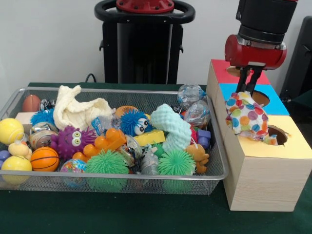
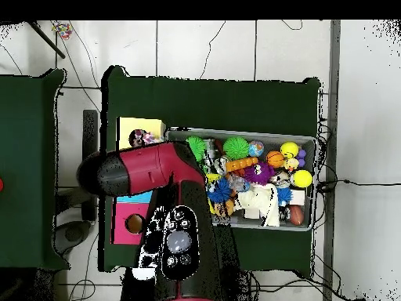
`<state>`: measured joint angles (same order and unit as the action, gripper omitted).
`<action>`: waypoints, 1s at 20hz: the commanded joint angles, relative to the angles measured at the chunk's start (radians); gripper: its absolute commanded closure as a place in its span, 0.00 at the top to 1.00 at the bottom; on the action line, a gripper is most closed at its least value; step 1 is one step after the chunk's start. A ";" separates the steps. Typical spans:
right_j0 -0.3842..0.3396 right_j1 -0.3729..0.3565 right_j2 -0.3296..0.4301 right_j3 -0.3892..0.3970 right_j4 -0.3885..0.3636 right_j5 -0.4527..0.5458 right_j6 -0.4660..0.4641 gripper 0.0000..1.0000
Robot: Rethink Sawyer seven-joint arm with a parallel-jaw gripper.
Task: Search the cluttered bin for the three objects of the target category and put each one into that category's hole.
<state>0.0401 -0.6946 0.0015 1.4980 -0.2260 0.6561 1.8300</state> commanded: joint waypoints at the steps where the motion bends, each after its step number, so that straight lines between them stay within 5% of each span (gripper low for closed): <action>1: 0.002 0.076 -0.028 -0.088 0.018 0.127 0.170 0.00; 20: 0.121 0.176 -0.154 -0.255 0.037 0.171 0.262 0.00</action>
<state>0.1490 -0.5821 -0.1252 1.2904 -0.2192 0.7281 1.8304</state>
